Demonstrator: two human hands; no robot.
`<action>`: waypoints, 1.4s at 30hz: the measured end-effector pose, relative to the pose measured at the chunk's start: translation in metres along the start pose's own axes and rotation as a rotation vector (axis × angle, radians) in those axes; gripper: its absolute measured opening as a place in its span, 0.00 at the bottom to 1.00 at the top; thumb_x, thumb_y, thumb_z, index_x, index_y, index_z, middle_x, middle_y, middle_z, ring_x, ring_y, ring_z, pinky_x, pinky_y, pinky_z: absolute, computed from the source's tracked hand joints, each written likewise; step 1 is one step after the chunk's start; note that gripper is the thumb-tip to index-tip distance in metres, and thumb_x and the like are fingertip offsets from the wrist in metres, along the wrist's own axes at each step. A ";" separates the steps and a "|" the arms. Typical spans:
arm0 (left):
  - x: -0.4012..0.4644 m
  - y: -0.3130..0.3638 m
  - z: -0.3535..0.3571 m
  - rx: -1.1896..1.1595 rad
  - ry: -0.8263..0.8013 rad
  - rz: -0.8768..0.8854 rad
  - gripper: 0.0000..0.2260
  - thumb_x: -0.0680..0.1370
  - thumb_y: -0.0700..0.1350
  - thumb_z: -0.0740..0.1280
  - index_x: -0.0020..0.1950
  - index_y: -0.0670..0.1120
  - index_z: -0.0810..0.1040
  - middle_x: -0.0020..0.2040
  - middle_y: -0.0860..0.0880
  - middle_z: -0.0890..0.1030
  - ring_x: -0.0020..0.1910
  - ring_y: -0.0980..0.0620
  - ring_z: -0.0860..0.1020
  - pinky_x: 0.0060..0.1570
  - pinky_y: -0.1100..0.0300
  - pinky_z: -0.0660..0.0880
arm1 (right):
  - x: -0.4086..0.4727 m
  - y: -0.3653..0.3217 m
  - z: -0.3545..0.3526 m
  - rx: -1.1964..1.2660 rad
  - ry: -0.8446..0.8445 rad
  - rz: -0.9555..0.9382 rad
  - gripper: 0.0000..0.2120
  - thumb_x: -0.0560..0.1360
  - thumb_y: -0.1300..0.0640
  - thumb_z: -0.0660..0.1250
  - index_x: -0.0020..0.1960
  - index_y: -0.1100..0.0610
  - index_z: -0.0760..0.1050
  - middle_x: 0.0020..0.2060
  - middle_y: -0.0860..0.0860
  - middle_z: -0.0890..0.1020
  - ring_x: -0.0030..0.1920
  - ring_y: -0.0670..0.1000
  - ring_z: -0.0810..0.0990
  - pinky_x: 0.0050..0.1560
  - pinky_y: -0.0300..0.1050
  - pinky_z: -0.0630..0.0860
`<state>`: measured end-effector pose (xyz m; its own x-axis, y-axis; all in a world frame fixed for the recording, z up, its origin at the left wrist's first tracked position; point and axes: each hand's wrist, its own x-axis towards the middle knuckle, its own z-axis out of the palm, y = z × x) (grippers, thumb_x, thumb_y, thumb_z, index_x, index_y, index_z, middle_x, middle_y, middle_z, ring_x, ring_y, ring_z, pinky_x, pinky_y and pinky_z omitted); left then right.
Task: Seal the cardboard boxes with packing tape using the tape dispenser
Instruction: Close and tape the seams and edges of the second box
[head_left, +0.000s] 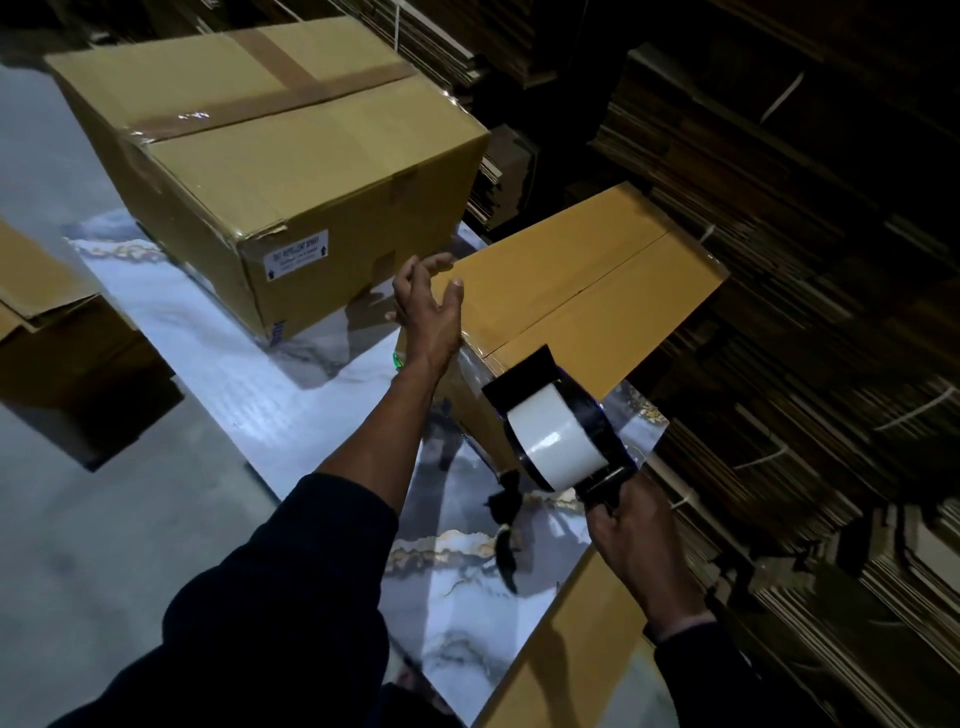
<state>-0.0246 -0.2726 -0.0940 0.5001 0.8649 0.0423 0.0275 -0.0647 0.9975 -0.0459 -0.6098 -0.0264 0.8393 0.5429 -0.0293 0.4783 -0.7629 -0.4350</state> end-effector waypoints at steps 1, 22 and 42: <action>0.000 0.001 0.000 0.005 0.001 0.004 0.11 0.79 0.55 0.65 0.55 0.73 0.73 0.75 0.53 0.60 0.76 0.52 0.62 0.76 0.34 0.59 | 0.000 0.005 0.003 -0.003 -0.006 0.005 0.11 0.70 0.55 0.62 0.37 0.64 0.70 0.30 0.57 0.70 0.28 0.53 0.67 0.29 0.48 0.63; -0.045 0.034 0.034 1.136 -0.147 0.363 0.27 0.87 0.57 0.45 0.82 0.47 0.65 0.84 0.44 0.59 0.84 0.42 0.51 0.75 0.27 0.36 | 0.000 0.010 0.000 0.059 -0.012 -0.067 0.17 0.70 0.62 0.68 0.30 0.54 0.61 0.24 0.47 0.62 0.26 0.45 0.59 0.28 0.43 0.60; -0.059 0.051 0.032 1.187 -0.269 0.451 0.31 0.85 0.59 0.41 0.79 0.44 0.66 0.84 0.41 0.56 0.84 0.36 0.45 0.70 0.23 0.30 | -0.032 0.067 0.000 0.295 -0.084 0.196 0.04 0.65 0.61 0.66 0.35 0.53 0.75 0.30 0.50 0.78 0.37 0.49 0.76 0.37 0.46 0.73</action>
<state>-0.0250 -0.3430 -0.0475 0.8195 0.5339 0.2084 0.4884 -0.8408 0.2335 -0.0409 -0.6779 -0.0550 0.8779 0.4322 -0.2064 0.2048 -0.7283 -0.6540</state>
